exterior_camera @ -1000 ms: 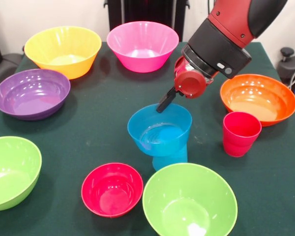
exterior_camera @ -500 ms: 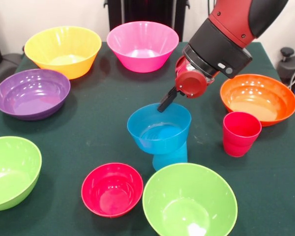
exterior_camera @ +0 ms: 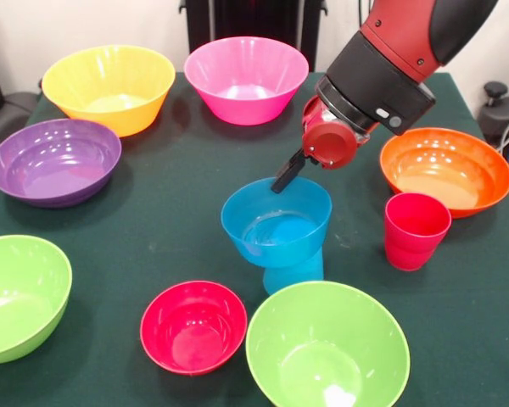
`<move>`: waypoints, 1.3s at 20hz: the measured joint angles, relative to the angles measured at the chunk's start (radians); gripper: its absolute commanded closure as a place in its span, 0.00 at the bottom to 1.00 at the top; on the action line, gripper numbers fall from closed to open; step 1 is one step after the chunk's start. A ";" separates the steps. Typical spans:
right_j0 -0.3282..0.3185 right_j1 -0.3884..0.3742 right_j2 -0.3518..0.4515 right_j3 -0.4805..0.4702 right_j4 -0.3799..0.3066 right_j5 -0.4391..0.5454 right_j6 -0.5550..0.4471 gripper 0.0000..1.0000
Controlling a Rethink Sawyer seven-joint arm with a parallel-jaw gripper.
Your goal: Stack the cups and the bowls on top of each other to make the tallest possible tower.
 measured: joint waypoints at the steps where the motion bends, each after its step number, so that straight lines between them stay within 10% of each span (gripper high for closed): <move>1: 0.000 0.001 -0.002 -0.001 0.000 0.000 0.000 1.00; 26: -0.004 0.052 -0.073 -0.052 0.000 0.048 0.012 1.00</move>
